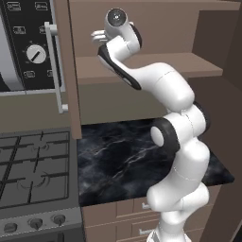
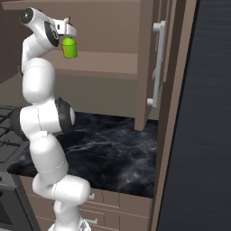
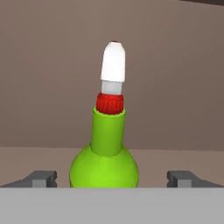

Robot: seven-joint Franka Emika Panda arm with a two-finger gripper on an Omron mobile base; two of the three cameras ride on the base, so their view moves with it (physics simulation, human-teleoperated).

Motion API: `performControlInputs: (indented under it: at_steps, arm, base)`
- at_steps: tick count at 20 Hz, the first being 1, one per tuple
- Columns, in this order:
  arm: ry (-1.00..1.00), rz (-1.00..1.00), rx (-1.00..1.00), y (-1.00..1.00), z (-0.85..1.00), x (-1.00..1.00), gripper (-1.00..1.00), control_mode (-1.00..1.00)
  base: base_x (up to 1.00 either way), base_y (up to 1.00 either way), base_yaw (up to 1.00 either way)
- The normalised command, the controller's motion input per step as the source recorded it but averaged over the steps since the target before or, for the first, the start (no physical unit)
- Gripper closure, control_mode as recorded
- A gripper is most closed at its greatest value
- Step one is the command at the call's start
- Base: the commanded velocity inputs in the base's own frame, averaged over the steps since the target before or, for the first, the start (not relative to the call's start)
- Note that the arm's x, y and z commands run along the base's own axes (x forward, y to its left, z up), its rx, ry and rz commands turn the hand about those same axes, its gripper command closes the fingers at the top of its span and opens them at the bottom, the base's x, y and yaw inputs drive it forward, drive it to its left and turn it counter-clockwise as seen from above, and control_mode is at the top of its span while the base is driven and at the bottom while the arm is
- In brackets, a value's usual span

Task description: Move the cutting board and knife to the sink. Then move spray from the cabinet to the counter.

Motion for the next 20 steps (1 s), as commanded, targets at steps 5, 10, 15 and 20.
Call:
performControlInputs:
  at_steps: [5, 10, 15, 20]
  arm:
    - [0.0, -0.05, 0.0, 0.0, 0.0, 0.19, -1.0, -1.0]
    - [0.0, -0.05, 0.0, 0.0, -0.05, 0.14, -1.0, -1.0]
    - [0.0, -0.03, 0.0, 0.0, -0.08, 0.25, -1.0, -1.0]
    - [0.0, -0.02, 0.0, 0.0, -0.12, 0.21, -1.0, -1.0]
  base:
    - [0.0, 0.0, 0.0]
    - [0.0, 0.0, 0.0]
    - [0.0, 0.0, 0.0]
    - [0.0, 0.0, 0.0]
